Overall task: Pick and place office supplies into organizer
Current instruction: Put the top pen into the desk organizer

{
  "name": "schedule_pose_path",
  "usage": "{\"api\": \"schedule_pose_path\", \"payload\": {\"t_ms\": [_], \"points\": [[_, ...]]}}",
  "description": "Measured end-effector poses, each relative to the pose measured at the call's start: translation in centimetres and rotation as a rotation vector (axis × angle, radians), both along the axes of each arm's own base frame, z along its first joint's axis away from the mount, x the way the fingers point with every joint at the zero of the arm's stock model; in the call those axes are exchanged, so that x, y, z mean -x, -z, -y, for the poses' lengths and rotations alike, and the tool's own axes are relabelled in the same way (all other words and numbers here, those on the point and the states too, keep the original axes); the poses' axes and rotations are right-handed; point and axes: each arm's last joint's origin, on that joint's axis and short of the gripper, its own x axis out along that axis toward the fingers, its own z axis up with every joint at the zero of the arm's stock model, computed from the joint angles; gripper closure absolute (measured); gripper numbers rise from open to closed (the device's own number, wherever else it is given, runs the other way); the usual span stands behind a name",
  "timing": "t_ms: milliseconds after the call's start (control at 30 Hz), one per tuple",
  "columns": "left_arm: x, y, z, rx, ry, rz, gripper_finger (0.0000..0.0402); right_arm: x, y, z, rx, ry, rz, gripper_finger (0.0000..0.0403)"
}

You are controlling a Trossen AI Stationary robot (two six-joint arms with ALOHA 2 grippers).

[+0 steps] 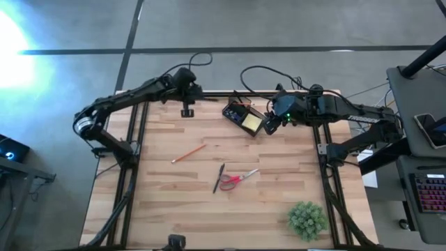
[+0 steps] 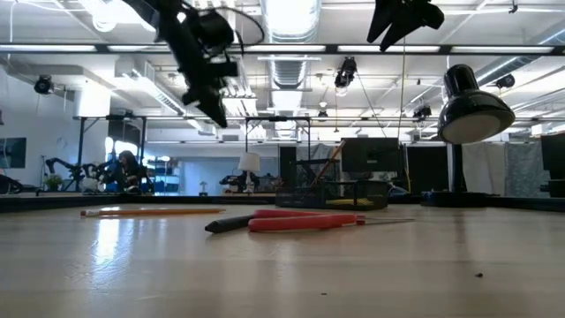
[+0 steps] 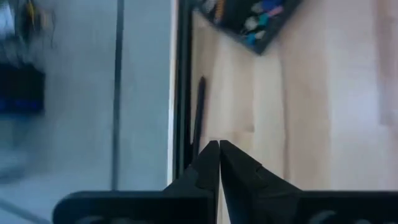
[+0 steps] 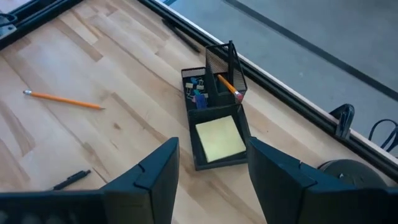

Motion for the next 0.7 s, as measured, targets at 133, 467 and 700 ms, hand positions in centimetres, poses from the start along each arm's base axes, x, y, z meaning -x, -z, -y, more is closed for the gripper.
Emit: {"api": "schedule_pose_path", "payload": {"t_ms": [133,467,700], "points": [[0.0,0.9,-1.6,0.227,-0.127,0.106,0.0400,0.1,0.0,-0.1,-0.007,-0.005,0.001,0.0227],[-2.6,2.0,-6.1,0.270,-0.159,0.045,0.0375,1.1,-0.1,-0.5,-0.060,-0.077,-0.043,0.0227],[-4.4,6.3,-11.2,0.380,-0.133,-0.036,0.0276,1.3,-0.1,0.4,0.021,-0.073,-0.091,0.0227]]}}
